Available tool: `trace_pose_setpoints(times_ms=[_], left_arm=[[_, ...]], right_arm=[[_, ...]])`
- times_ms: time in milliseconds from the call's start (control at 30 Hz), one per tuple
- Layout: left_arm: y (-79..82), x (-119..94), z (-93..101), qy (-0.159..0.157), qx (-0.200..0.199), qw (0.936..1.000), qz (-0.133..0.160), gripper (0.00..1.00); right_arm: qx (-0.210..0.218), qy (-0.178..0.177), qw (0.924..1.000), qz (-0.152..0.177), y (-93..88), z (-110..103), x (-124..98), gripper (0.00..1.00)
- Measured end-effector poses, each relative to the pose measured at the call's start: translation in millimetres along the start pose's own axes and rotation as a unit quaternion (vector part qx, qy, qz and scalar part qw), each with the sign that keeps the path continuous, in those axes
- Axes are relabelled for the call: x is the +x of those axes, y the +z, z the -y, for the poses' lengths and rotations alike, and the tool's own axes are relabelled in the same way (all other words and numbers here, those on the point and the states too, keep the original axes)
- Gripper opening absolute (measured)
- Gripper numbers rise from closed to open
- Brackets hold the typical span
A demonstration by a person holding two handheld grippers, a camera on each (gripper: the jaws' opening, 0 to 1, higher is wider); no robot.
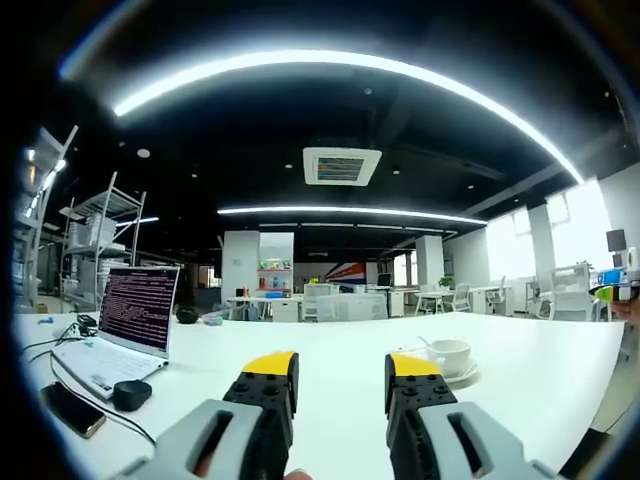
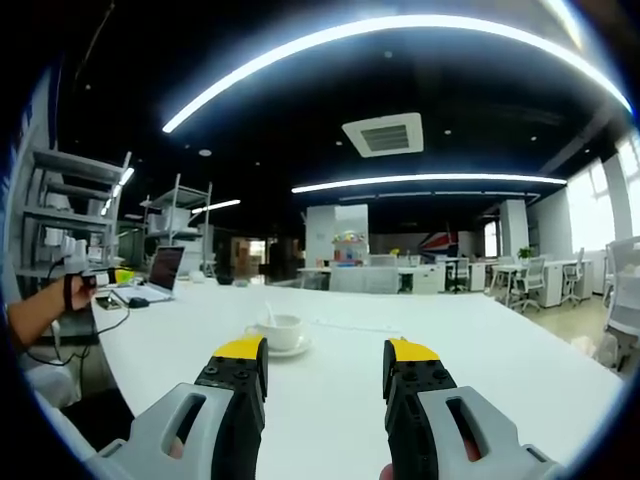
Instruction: Tidy tabletop coffee trays, cups and spoons，present forward
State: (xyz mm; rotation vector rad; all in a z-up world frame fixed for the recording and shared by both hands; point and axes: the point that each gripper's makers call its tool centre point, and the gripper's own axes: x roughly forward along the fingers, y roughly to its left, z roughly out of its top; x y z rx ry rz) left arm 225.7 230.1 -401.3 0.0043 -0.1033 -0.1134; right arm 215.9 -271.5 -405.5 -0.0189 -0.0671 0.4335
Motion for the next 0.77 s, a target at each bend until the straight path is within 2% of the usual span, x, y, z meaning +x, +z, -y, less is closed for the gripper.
trace_pose_setpoints(times_ms=[467,767], left_arm=[[-0.5,-4,7.4,0.0,-0.001,1.0,-0.002,0.36],[8.1,-7,9.6,-0.002,0.002,1.0,0.005,0.36]], right_arm=[[0.009,-0.005,0.9999,0.001,-5.6,3,-8,0.46],[0.017,-0.011,0.9997,0.013,-0.7,6,-17,0.46]])
